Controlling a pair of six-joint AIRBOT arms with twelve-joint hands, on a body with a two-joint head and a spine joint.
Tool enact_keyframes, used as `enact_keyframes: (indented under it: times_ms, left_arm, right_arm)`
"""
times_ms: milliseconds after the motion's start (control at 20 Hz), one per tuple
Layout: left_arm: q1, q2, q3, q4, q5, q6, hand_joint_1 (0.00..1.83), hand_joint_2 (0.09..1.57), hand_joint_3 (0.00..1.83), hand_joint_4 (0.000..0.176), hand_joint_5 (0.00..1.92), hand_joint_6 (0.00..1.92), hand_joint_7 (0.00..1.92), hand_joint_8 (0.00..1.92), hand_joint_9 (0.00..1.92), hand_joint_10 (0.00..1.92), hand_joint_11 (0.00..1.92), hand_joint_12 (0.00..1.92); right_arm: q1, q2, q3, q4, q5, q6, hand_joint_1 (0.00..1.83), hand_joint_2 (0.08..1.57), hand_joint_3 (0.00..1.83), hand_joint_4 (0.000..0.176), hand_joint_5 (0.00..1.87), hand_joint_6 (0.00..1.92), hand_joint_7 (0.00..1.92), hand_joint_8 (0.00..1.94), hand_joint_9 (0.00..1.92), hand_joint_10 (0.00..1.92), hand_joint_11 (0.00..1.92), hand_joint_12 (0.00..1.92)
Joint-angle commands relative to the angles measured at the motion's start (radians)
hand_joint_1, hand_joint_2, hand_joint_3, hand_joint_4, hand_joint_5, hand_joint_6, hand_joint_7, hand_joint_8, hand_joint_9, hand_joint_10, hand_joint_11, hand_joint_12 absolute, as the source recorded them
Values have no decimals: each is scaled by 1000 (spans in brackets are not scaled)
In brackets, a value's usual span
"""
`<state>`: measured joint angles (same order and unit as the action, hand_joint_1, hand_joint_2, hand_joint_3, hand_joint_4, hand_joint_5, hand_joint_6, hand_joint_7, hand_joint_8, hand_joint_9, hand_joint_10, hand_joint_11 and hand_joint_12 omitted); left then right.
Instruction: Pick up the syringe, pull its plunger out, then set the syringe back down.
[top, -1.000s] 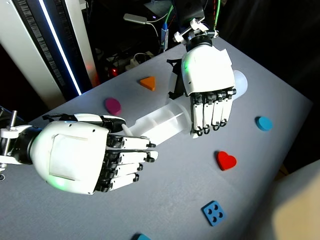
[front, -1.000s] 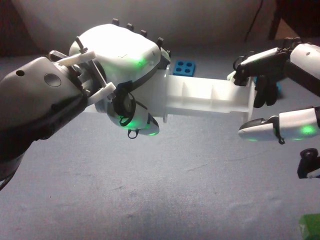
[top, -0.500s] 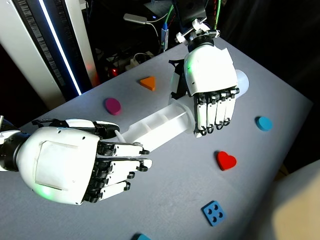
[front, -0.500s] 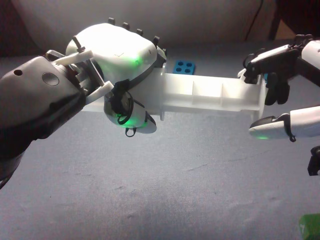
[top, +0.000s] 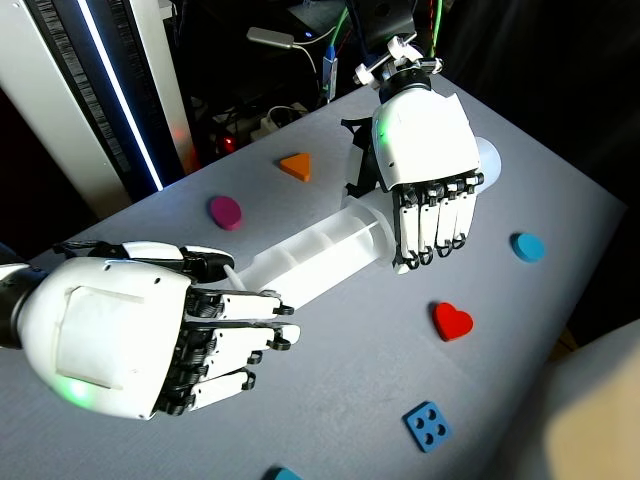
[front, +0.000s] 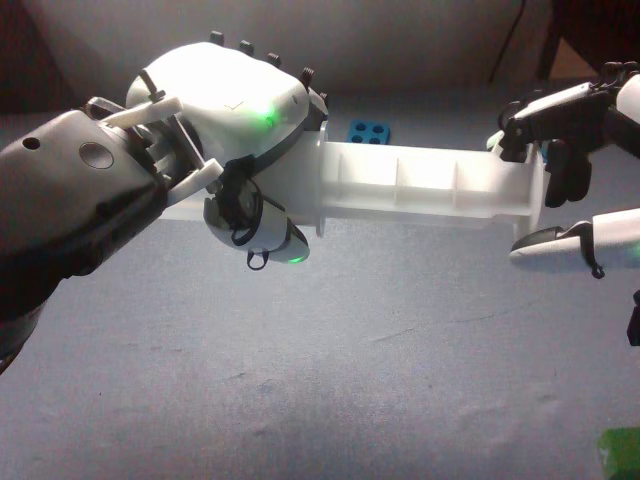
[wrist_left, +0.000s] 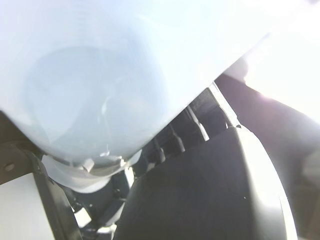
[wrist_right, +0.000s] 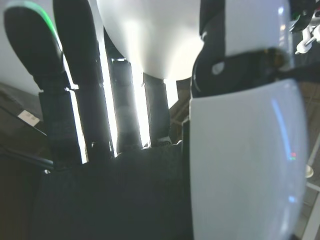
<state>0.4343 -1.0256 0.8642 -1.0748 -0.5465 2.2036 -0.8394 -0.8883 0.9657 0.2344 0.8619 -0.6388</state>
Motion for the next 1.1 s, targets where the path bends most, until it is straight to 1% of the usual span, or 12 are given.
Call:
enact_keyframes:
  times_ms: [0,100,200,300,400,450,550,800,850,950,1000,1050]
  left_arm:
    - [-9,14,6,26,-84,16,1391,1090,0,0,978,717,1075,903,965,1263,950,1188]
    - [-9,14,6,26,-84,16,1396,1073,0,0,1018,647,1105,850,1000,1224,976,1151]
    - [-9,14,7,26,-84,16,1383,1107,2,0,944,805,1009,993,920,1281,961,1155]
    - [-9,14,7,26,-84,16,1383,1112,0,0,917,831,1010,999,918,1280,966,1130]
    - [-9,14,6,26,-82,16,1383,1112,0,0,916,836,1019,995,908,1281,942,1120]
    - [-9,14,5,26,-82,16,1390,1092,0,0,960,753,1072,926,959,1242,942,1127]
    - [-8,14,5,26,-82,16,1385,1102,4,0,942,808,1029,981,919,1260,951,1127]
    - [-10,14,6,26,-82,16,1384,1106,1,0,929,832,1026,970,918,1274,969,1190]
    - [-11,14,6,26,-82,16,1384,1108,0,0,926,836,1023,973,916,1281,962,1209]
    - [-12,14,6,26,-82,16,1383,1112,1,0,908,850,1020,977,911,1294,953,1238]
    - [-13,14,6,26,-81,16,1384,1108,0,0,932,830,1023,969,915,1288,948,1239]
    - [-14,14,6,26,-80,16,1384,1106,0,0,942,823,1022,968,916,1286,944,1236]
  right_arm:
    - [9,20,14,95,168,12,1273,1066,0,0,1018,778,1175,848,1153,750,1019,1148]
    - [10,23,14,95,168,12,1278,1065,0,0,1009,781,1184,838,1154,745,1019,1144]
    - [9,23,14,95,167,12,1274,1077,2,0,978,824,1155,893,1130,761,1005,1149]
    - [7,22,14,95,167,11,1265,1092,0,0,954,865,1117,957,1077,827,968,1200]
    - [7,23,14,95,166,10,1273,1076,0,0,996,805,1154,899,1112,837,1002,1197]
    - [6,24,14,95,162,11,1272,1076,0,0,994,809,1152,899,1105,822,1005,1184]
    - [5,26,16,95,158,11,1269,1077,0,0,997,811,1144,908,1118,822,1016,1164]
    - [4,28,20,95,146,6,1266,1081,0,0,967,866,1150,880,1085,776,966,1149]
    - [3,29,22,95,144,6,1357,1102,0,0,897,916,1092,880,955,1143,925,1183]
    - [2,29,25,95,144,6,1355,1145,3,0,805,1091,938,1025,905,1307,822,1251]
    - [2,29,25,95,144,5,1225,1106,0,0,735,525,813,550,778,834,730,1203]
    - [2,29,25,95,145,4,1153,1085,0,0,691,191,789,238,742,524,670,1112]
